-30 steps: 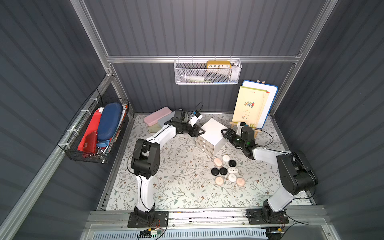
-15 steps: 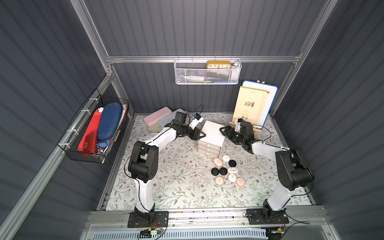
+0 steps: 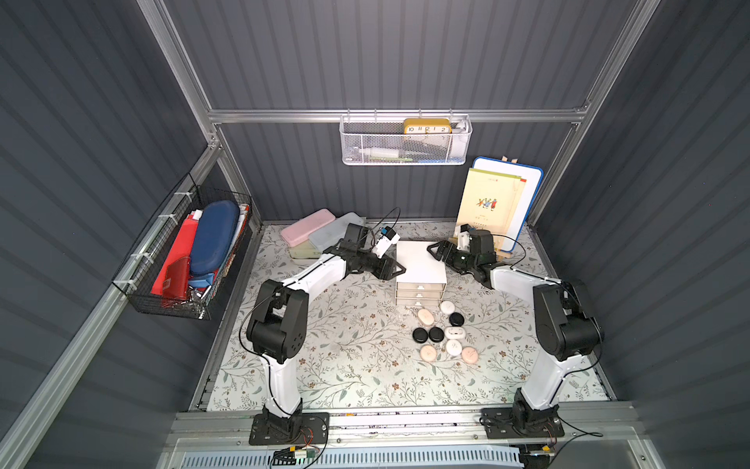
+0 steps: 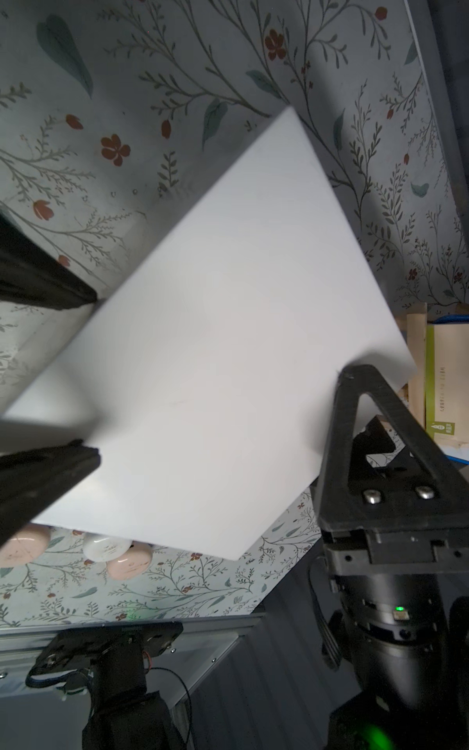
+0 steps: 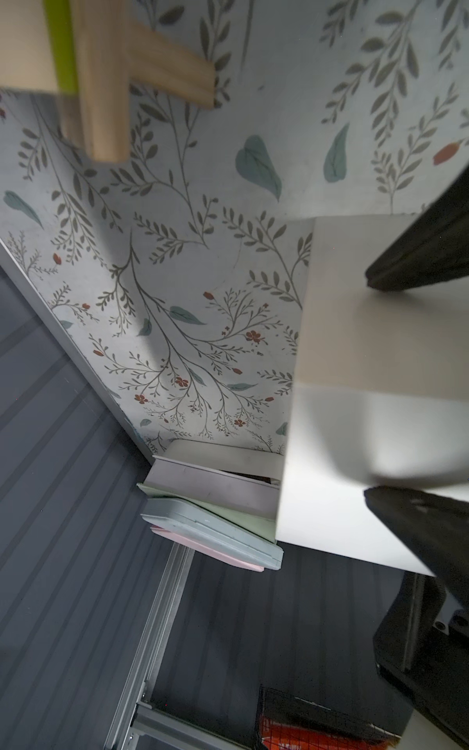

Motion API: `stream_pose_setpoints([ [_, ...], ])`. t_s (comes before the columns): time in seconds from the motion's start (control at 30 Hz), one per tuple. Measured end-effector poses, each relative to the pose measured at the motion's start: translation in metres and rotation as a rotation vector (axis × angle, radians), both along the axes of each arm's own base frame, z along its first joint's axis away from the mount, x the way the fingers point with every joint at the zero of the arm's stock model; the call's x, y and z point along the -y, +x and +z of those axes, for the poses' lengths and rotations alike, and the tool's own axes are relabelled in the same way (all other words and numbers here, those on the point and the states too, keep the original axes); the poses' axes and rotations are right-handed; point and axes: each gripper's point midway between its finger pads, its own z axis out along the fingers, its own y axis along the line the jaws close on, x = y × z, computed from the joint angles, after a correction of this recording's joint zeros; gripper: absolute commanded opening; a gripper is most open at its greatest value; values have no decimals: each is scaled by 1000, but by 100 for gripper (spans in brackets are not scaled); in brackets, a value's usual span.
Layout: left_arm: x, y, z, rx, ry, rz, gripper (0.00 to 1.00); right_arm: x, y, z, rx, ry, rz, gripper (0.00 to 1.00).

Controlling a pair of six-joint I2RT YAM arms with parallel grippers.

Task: Put the bluetooth earphones in the drawer according to color
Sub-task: Adjust the storage box at the center of the board.

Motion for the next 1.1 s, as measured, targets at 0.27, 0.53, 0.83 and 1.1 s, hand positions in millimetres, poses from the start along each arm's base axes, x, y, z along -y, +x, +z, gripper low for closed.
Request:
stream_pose_setpoints([
  [0.27,-1,-6,1,-8,7,4,58,-5,2,2,-4,-14,46,79],
  [0.53,0,-10,5,20,55,30,66,-8,-4,5,7,-43,78,84],
  [0.83,14,9,72,195,-20,12,71,-5,-41,41,108,-99,93,87],
  [1.1,7,35,121,337,-72,40,79,11,-75,69,219,-157,88,87],
])
